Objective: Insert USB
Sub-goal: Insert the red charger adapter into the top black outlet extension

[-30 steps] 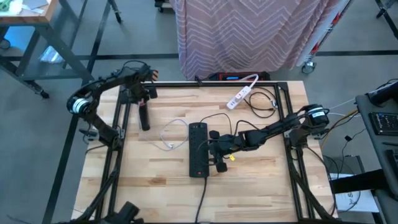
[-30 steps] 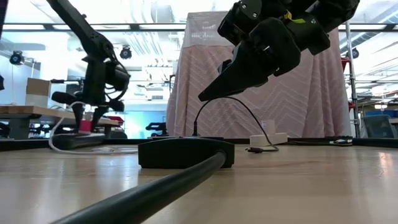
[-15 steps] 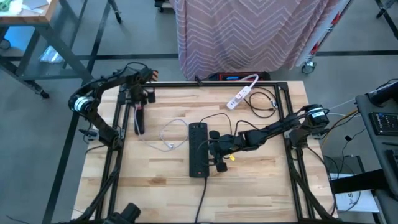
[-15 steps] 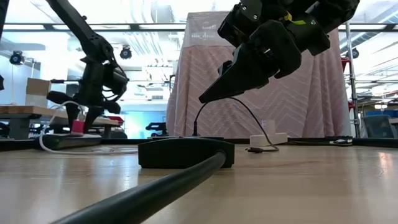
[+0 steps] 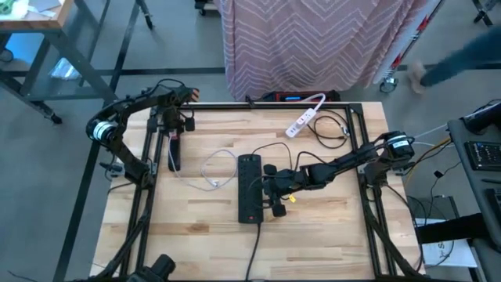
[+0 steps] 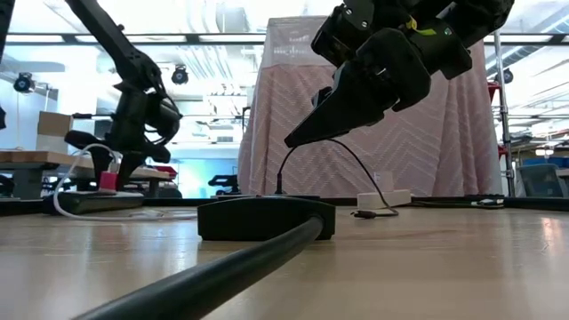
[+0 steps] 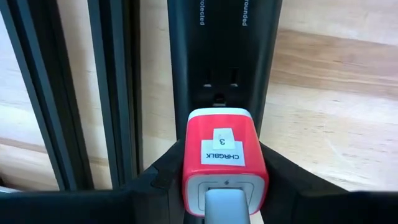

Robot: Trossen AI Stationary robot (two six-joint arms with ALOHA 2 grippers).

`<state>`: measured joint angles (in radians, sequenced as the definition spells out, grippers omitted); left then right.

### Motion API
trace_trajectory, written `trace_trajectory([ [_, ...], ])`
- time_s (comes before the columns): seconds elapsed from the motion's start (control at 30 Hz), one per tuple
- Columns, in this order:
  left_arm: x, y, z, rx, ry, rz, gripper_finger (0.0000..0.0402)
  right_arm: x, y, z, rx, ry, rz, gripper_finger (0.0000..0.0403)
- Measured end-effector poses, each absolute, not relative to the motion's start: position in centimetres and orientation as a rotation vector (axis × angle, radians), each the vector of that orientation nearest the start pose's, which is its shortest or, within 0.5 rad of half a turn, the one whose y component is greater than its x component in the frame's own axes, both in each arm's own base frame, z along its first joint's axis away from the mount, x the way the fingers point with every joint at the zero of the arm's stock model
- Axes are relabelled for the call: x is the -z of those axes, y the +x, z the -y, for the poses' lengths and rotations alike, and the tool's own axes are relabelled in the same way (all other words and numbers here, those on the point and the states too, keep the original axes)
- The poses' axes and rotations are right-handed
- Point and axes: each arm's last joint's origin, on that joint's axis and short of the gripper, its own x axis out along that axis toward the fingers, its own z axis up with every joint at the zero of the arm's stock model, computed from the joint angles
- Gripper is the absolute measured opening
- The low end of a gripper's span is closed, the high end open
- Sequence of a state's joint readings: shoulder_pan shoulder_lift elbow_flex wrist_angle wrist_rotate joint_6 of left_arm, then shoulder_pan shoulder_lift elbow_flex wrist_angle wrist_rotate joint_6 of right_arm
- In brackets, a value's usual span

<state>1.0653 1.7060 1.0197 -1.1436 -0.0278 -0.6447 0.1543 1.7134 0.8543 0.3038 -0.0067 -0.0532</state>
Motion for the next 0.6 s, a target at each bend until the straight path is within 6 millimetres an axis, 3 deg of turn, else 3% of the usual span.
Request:
trace_trajectory([
  [0.17, -16.97, 12.41, -22.49, -1.314, -1.395, -1.47, 0.0128, -16.75, 34.12, -5.22, -0.162, -0.093, -0.55, 0.0199],
  [0.4, -16.66, 12.41, -22.39, -1.315, -1.377, -1.484, 0.0195, -16.74, 34.11, -5.23, -0.163, -0.093, -0.551, 0.0199],
  [0.6, -16.75, 12.43, -22.38, -1.322, -1.371, -1.487, 0.0186, -16.74, 34.11, -5.23, -0.164, -0.093, -0.552, 0.0199],
])
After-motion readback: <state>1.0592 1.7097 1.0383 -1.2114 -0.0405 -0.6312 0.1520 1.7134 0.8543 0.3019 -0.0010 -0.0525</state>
